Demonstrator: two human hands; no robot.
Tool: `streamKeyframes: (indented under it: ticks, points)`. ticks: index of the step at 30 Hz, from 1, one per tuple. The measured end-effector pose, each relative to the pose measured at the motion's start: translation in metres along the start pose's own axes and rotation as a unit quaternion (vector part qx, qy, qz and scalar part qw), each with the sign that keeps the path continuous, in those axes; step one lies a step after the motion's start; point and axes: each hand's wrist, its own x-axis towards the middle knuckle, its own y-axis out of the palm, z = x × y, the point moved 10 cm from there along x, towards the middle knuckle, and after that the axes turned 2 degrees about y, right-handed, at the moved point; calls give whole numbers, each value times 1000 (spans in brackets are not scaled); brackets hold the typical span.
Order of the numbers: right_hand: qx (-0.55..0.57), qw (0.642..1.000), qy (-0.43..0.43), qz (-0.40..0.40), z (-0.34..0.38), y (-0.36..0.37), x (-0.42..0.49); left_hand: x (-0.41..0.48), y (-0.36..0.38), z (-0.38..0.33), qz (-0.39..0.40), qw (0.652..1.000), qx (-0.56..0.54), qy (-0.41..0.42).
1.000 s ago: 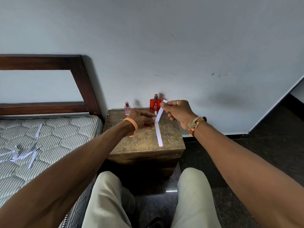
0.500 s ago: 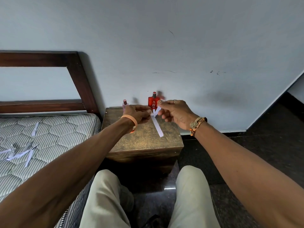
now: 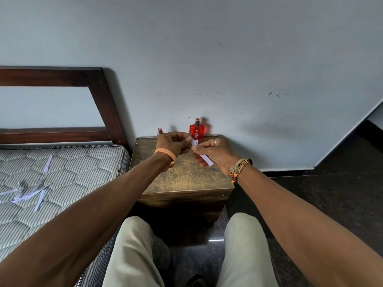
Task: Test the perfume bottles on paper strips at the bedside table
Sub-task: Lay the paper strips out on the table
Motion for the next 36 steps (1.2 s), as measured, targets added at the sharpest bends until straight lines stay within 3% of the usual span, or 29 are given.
streamKeyframes:
  ticks: [9, 13, 23, 28, 34, 36]
  points:
    - [-143, 990, -15, 0, 3, 8, 17, 5, 5, 9, 52, 996, 67, 0]
    - [-291, 956, -40, -15, 5, 15, 25, 8, -2, 16, 65, 994, 89, 10]
    - [-446, 886, -105, -64, 8, 39, 29, 21, -20, 44, 51, 990, 132, -10]
    - [-465, 870, -126, -100, 1, 52, 42, 36, -32, 66, 26, 991, 123, -45]
    - [-596, 773, -185, -116, -5, 83, 49, 50, -50, 105, -5, 989, 4, -147]
    - [-582, 781, -196, -115, -13, 89, 59, 53, -59, 116, -6, 985, -24, -170]
